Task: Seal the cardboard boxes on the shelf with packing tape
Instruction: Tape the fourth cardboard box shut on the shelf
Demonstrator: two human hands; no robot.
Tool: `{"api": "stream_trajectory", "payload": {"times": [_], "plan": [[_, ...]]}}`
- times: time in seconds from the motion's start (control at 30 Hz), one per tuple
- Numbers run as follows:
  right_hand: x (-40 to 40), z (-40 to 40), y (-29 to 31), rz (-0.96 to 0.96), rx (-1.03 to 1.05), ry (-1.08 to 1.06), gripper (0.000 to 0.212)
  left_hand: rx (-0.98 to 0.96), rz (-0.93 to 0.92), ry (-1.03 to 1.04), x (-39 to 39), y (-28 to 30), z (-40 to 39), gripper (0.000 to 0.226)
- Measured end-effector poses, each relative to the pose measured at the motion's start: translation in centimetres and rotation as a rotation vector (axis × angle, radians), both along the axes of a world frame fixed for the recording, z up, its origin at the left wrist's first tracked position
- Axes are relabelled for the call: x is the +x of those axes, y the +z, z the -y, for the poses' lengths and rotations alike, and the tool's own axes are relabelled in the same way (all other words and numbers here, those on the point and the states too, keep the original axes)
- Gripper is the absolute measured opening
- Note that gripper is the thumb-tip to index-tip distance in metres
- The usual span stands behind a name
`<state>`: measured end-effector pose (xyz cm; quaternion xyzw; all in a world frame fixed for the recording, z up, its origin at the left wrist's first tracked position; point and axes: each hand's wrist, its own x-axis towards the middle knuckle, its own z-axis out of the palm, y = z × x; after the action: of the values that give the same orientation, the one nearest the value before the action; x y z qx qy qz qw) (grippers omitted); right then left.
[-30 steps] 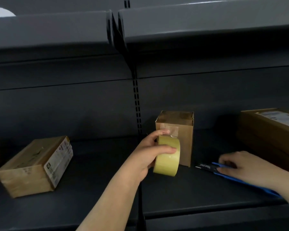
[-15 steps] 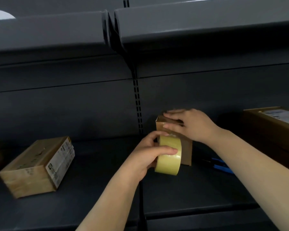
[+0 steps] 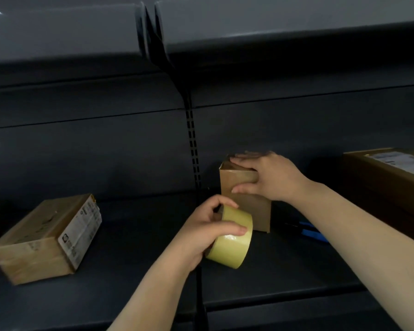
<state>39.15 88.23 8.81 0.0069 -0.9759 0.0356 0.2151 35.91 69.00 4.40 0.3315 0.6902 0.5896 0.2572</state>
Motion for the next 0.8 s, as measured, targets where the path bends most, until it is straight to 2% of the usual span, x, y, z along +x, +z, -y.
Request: {"api": "stream_trajectory", "payload": {"times": [0.1, 0.17, 0.23, 0.3, 0.33, 0.43, 0.47, 0.57, 0.63, 0.7, 0.77, 0.8], "plan": [[1.0, 0.3, 0.6, -0.007, -0.132, 0.030, 0.078, 0.020, -0.008, -0.010, 0.5, -0.3, 0.8, 0.039], [2.8, -0.1, 0.6, -0.162, -0.313, 0.056, 0.075, 0.041, 0.015, 0.007, 0.6, -0.5, 1.3, 0.039], [5.5, -0.8, -0.6, -0.354, -0.365, -0.016, 0.069, 0.049, 0.037, 0.037, 0.6, -0.8, 2.0, 0.042], [8.4, -1.8, -2.9, -0.428, -0.347, -0.179, 0.063, 0.065, 0.057, 0.041, 0.4, -1.0, 2.7, 0.049], [9.6, -2.4, -4.2, -0.353, -0.344, -0.268, 0.062, 0.074, 0.064, 0.039, 0.4, -1.0, 3.0, 0.051], [11.3, -3.5, -7.1, 0.239, -0.205, -0.403, 0.064, 0.101, 0.065, 0.086, 0.5, -1.0, 3.3, 0.038], [11.5, -3.7, -7.6, 0.328, -0.147, -0.417, 0.061, 0.114, 0.066, 0.116, 0.5, -1.0, 3.3, 0.031], [11.3, -4.0, -7.4, 0.294, -0.086, -0.554, 0.046, 0.158, 0.060, 0.228, 0.2, -1.2, 3.1, 0.012], [10.6, -4.0, -6.9, 0.303, -0.085, -0.641, 0.052, 0.161, 0.033, 0.276, 0.0, -1.3, 3.1, 0.007], [9.5, -3.8, -5.4, 0.139, -0.237, -0.604, 0.067, 0.156, 0.012, 0.310, 0.0, -1.5, 3.4, 0.011], [8.1, -3.2, -2.3, -0.059, -0.590, -0.416, 0.091, 0.178, -0.005, 0.320, 0.0, -1.5, 4.0, 0.014], [7.0, -3.0, -0.7, -0.053, -0.708, -0.303, 0.101, 0.193, -0.010, 0.329, -0.1, -1.6, 4.3, 0.017]]}}
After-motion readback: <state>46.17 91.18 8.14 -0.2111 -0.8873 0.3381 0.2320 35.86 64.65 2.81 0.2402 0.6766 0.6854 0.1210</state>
